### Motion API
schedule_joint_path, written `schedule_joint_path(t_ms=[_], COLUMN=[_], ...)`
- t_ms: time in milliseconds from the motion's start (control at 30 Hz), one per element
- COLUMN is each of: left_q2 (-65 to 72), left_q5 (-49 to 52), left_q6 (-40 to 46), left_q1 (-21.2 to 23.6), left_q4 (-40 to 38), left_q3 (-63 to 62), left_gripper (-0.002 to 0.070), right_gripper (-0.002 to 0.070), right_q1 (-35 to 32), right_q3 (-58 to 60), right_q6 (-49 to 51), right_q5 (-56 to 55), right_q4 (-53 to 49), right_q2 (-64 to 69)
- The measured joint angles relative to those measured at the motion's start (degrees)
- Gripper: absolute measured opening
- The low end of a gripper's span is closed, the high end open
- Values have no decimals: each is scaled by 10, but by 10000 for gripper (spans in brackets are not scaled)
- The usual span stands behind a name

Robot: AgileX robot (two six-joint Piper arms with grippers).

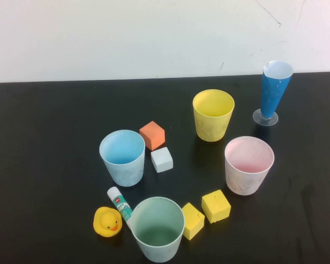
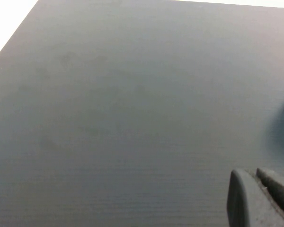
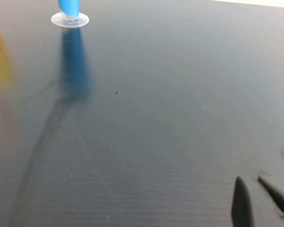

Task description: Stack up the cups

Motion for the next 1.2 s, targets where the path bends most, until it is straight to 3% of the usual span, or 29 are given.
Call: schedule_joint_path(t_ms=[267,467,700,933,1200], left_q2=[0,0,0,0,0], left_q5=[-12,-75,-228,-317,-355], left_q6=[0,0,0,13,-31], left_q1=[0,0,0,0,0], left_q4=[0,1,1,1,-1], left_q3=[0,1,1,1,1], left_gripper=[-1,-2,-2,-2,-1], right_gripper=[-3,-3,-3,-3,-3], right_q1=[0,0,0,0,0], right_q3=[0,4,6,6,6], right_q6=[0,0,0,-2,-8], right_q5=[0,-29,-213,-401,-468], right_q4=[0,0,0,0,25], right_q2=[0,0,0,0,0])
